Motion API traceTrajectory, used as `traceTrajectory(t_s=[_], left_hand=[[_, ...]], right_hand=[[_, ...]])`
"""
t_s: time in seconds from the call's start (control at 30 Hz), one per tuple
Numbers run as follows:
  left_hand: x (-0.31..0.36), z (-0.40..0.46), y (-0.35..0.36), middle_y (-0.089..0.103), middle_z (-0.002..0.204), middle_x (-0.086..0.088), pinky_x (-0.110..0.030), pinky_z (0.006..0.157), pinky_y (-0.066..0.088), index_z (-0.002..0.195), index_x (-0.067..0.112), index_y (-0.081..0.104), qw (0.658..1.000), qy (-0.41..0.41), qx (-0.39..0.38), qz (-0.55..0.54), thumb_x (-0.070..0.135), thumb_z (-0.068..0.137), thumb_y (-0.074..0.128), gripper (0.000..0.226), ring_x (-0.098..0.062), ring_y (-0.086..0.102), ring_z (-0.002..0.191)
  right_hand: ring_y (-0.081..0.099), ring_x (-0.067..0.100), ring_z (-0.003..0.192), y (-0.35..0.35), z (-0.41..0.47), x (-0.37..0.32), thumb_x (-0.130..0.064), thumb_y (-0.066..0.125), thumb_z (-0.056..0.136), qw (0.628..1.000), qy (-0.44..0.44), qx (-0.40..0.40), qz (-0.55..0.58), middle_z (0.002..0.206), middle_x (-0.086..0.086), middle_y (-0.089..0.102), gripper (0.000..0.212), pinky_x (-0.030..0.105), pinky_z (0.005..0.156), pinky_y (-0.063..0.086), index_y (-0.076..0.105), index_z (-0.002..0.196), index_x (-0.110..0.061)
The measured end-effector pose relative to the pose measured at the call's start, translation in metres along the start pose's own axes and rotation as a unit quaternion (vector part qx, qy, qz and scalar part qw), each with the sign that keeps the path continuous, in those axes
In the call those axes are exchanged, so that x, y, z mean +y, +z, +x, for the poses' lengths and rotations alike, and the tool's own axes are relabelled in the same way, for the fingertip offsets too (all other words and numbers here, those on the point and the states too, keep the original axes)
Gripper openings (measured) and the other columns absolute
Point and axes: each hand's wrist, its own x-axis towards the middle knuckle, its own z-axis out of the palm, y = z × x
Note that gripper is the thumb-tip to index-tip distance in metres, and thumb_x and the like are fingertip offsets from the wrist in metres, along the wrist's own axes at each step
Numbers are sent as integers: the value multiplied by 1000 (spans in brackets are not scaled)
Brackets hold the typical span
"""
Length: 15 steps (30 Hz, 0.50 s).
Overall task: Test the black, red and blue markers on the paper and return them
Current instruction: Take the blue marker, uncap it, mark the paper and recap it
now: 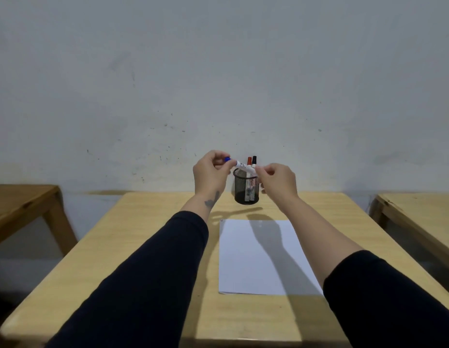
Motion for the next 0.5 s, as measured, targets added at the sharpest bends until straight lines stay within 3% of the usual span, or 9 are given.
traceTrajectory(t_s=[0.03, 0.13, 0.27, 0.37, 0.5], left_hand=[[2, -1, 0, 64, 76, 0, -37, 81, 59, 87, 13, 66, 1000, -1, 0, -15, 10, 79, 75, 13, -13, 63, 68], [2, -7, 3, 66, 80, -4, -38, 82, 59, 81, 19, 65, 999, -9, -30, -41, 10, 78, 75, 14, -21, 67, 78], [-14, -22, 2, 68, 82, -6, -42, 84, 58, 84, 20, 67, 998, -26, -58, -1, 9, 82, 71, 12, -29, 69, 85], [-27, -29, -5, 69, 77, -6, -43, 82, 58, 84, 21, 70, 995, -25, -78, 51, 8, 85, 66, 15, -26, 67, 76], [-36, -31, -10, 63, 63, -2, -33, 74, 55, 84, 11, 74, 990, -44, -90, 99, 8, 87, 62, 13, -16, 57, 59]], right_hand=[[57, 26, 60, -1, -3, -5, -35, 54, 93, 993, 81, -46, 74, 71, 11, 63, 38, 33, 60, 59, 67, 90, 1], [60, 20, 64, 0, -15, -16, -47, 46, 95, 910, 247, -164, 290, 74, 10, 62, 46, 27, 55, 57, 59, 88, -3], [63, 17, 70, 12, -16, -7, -26, 55, 96, 839, 276, -103, 457, 79, 12, 62, 26, 21, 53, 58, 59, 88, -1], [63, 20, 72, 19, -17, 5, -16, 58, 94, 839, 282, -104, 454, 81, 15, 62, 19, 20, 53, 59, 59, 90, 2], [63, 22, 72, 26, -20, 14, -11, 55, 95, 857, 269, -105, 427, 81, 16, 61, 17, 19, 49, 57, 58, 88, 4]])
